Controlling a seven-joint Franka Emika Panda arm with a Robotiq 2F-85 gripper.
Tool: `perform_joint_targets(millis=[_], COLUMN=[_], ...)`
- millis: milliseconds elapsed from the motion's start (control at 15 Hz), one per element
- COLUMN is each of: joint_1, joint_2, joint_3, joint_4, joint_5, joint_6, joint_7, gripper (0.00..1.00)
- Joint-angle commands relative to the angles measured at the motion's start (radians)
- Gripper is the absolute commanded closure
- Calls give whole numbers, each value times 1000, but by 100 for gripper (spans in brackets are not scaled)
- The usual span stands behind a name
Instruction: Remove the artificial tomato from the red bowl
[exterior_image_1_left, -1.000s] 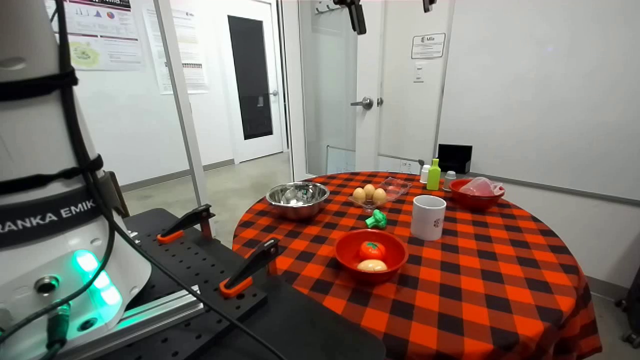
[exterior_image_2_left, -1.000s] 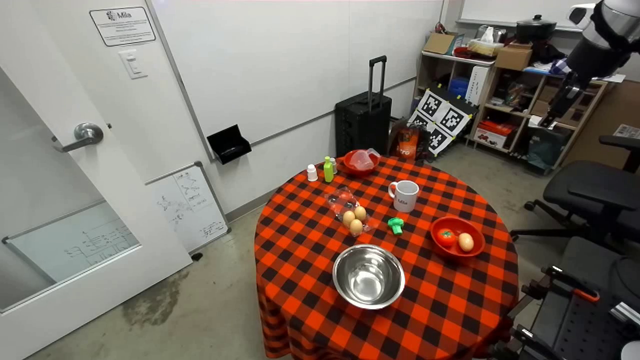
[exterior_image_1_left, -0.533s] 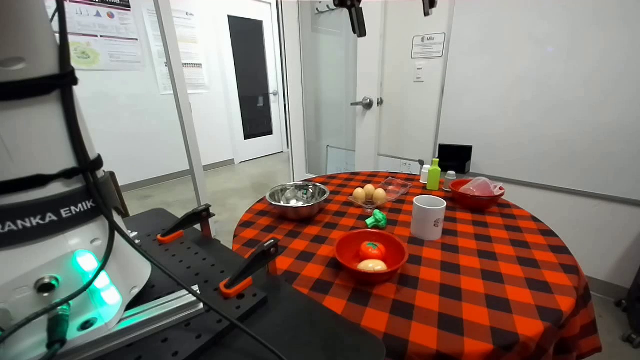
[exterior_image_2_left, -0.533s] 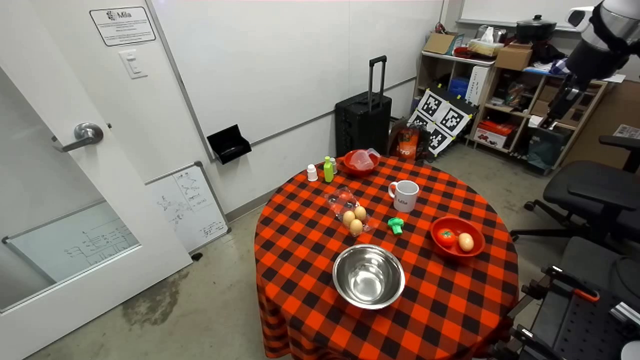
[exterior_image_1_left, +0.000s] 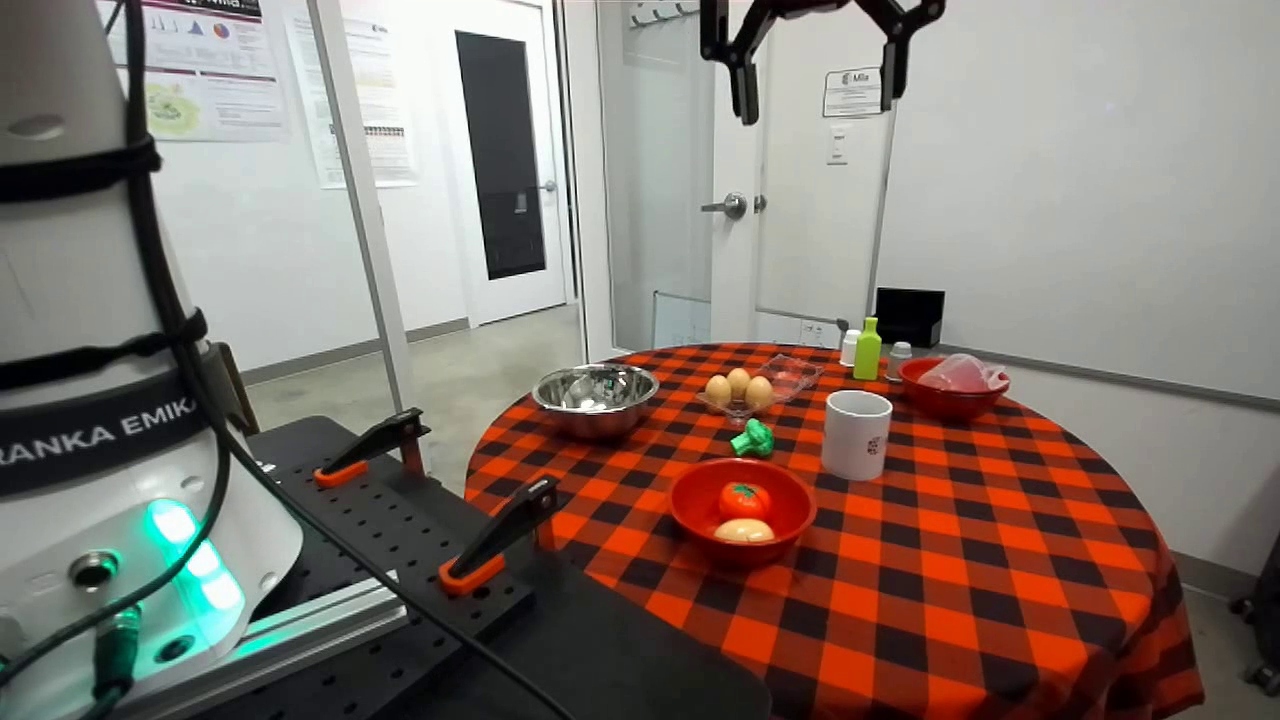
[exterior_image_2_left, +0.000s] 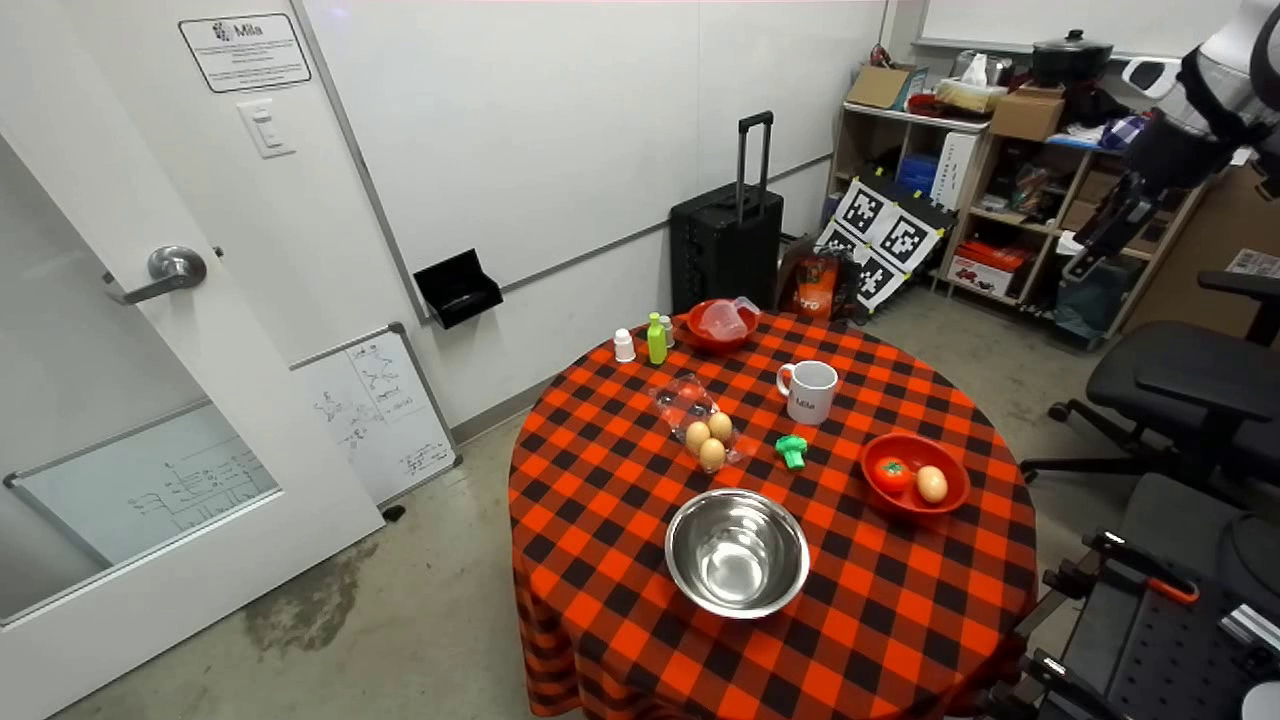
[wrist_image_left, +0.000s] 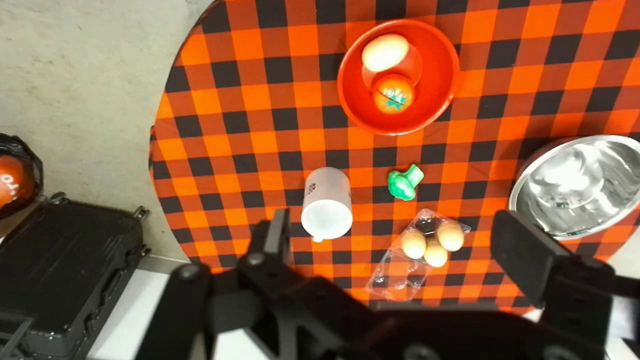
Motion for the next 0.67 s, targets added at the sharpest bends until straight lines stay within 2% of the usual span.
perform_joint_targets(millis=[0, 333, 600], joint_1=[45, 83, 114], joint_2=[99, 227, 355], joint_3=[-56, -40, 13], joint_4=[9, -14, -26], joint_5=[133, 309, 444], joint_6=[67, 172, 265], joint_7=[-140, -228, -272], gripper=[0, 0, 0])
